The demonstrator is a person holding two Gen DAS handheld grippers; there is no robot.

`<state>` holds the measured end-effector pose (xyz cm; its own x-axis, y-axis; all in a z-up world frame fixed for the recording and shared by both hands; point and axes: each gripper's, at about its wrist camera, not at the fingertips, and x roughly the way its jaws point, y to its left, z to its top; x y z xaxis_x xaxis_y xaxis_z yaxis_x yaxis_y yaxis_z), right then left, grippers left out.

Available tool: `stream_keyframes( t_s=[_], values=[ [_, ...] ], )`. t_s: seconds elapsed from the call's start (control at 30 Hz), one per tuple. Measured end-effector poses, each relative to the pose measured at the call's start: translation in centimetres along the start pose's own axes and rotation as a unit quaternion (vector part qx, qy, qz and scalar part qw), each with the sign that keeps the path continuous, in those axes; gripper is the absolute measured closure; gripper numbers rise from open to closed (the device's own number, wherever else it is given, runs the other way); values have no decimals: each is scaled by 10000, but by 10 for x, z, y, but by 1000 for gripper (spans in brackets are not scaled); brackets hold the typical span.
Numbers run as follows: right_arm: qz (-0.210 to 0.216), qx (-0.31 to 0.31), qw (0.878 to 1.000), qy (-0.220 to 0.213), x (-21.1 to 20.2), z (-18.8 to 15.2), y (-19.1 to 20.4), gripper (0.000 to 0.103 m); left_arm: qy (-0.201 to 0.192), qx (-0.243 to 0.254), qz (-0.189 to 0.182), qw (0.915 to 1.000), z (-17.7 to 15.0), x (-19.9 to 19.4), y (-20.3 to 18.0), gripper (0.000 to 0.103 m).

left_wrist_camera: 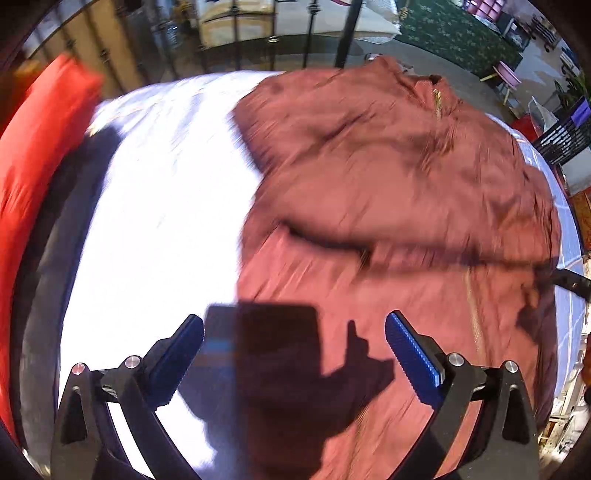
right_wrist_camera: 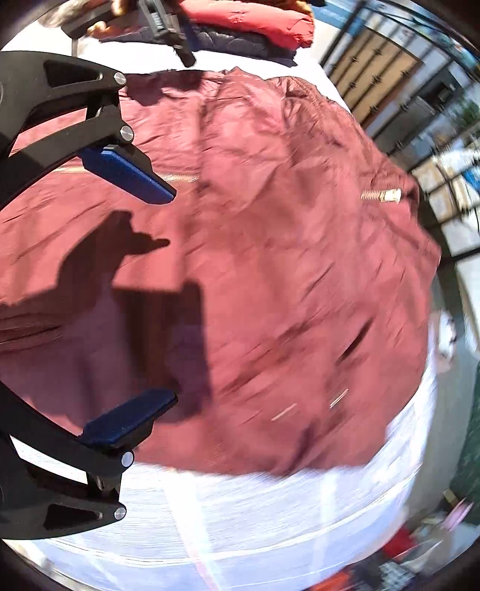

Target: Fold large clothes

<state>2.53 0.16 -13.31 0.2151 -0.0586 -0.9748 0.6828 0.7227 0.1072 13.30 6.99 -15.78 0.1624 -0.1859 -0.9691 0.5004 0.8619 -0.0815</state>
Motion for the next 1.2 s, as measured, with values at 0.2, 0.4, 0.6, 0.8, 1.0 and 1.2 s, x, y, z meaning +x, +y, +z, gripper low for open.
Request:
stream_keyframes(
  t_s=[0.2,0.4,0.6,0.8,1.0,1.2],
  values=[
    [230,961,9944,385,-5,-60,-72,5,219,-565,-379,9974,-68,-24,50,9],
    [583,1738,9804,718,-4,-109,-117,5,509,-849,-845,9915,-109,-29,60,11],
    [824,1870,9736,1013,-7,-148,-136,5,749,-787,-1136,9876,-143,-19,51,13],
    [1128,1736,9690,1352,-3,-182,-132,11,1071,-549,-1497,9814,-173,-8,37,19],
    [1304,1547,9655,1641,-1,-208,-125,23,1381,-235,-1647,9764,-198,1,15,23],
    [1299,1345,9656,1808,3,-222,-118,39,1408,-168,-1718,9749,-199,4,-5,35]
  ],
)
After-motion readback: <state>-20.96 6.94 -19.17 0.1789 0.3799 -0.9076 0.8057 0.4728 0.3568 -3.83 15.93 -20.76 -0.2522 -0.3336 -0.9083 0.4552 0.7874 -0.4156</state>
